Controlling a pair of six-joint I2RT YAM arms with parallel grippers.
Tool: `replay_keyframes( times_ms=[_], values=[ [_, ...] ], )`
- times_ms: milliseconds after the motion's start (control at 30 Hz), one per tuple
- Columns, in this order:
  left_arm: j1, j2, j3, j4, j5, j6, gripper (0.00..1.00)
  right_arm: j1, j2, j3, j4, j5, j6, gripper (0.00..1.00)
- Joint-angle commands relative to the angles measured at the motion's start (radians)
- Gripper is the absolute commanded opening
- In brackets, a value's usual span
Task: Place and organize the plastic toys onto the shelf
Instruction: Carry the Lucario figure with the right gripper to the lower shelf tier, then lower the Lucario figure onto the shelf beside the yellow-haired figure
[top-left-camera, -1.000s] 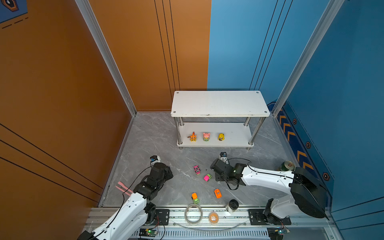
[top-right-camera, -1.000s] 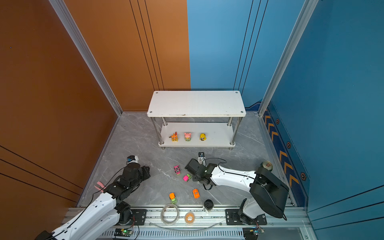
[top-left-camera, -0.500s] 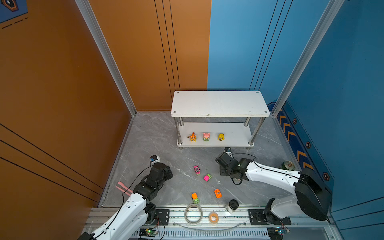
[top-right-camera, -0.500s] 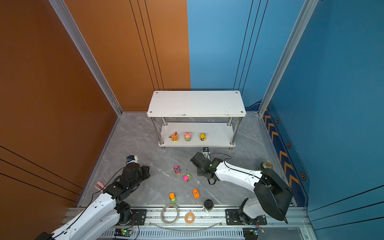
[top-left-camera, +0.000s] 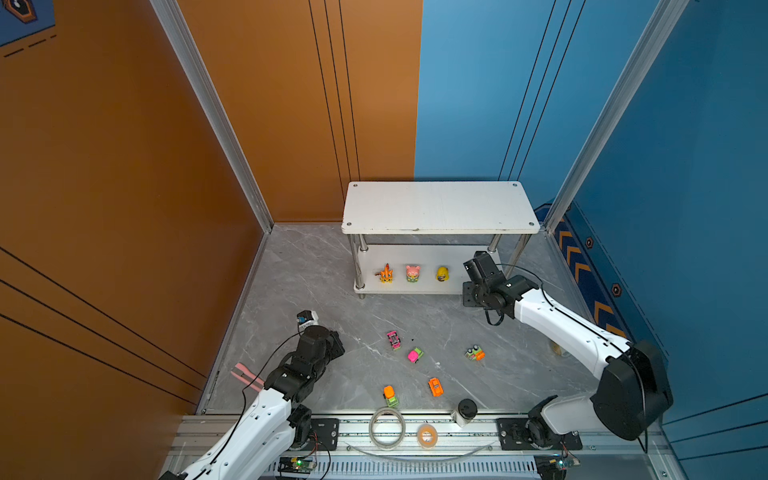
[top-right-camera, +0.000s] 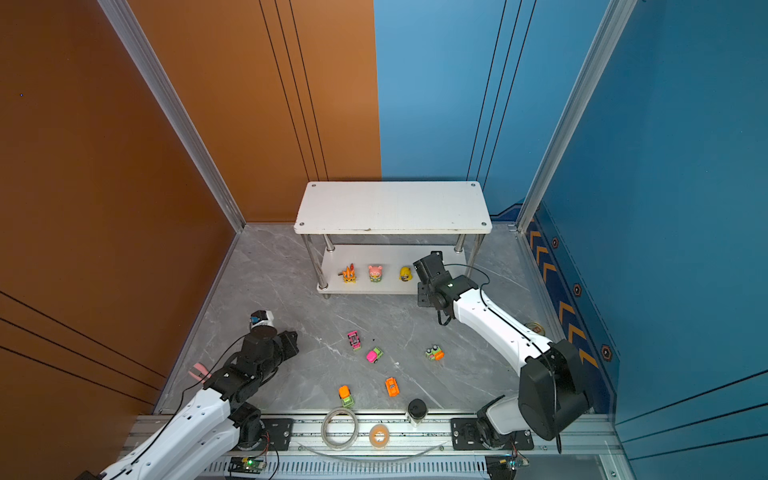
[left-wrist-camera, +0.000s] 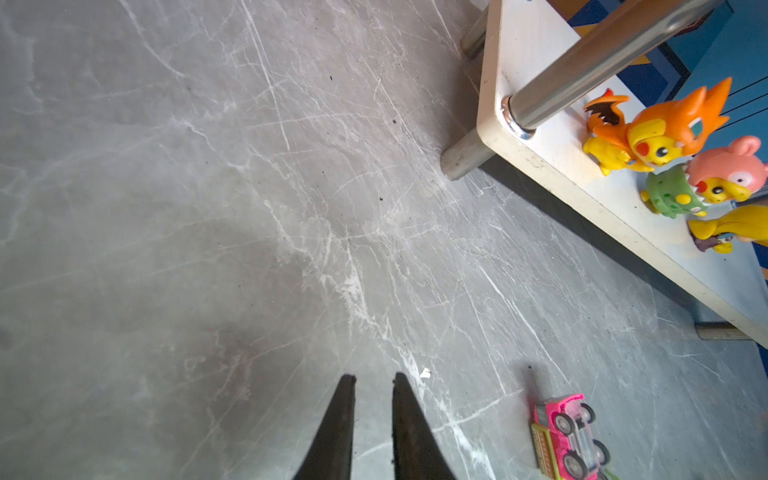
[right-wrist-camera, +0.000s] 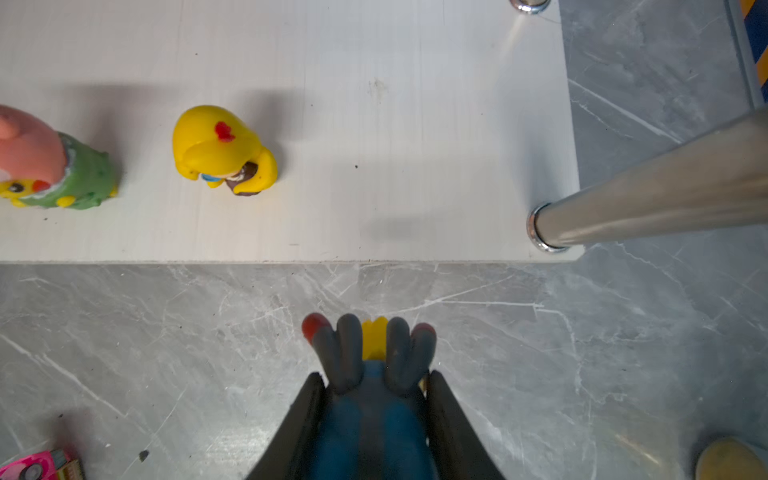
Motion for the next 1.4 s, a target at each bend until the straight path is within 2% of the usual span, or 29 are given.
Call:
replay_keyframes(
  times_ms=[0, 600, 1367],
  values=[
    [0.012, -0.008, -0.003, -0.047, -0.011, 0.018, 0.2, -0.031, 0.032, 0.042, 0.011, -0.033, -0.059, 0.07],
    [0.018, 0.046, 0.016, -0.035, -0.004, 0.02, 0.19, -0.082, 0.118, 0.086, 0.179, -0.031, -0.119, 0.06],
    [0.017, 0.023, -0.001, -0.054, -0.018, 0.002, 0.2, -0.122, 0.215, 0.135, 0.179, -0.061, -0.101, 0.1]
  ],
)
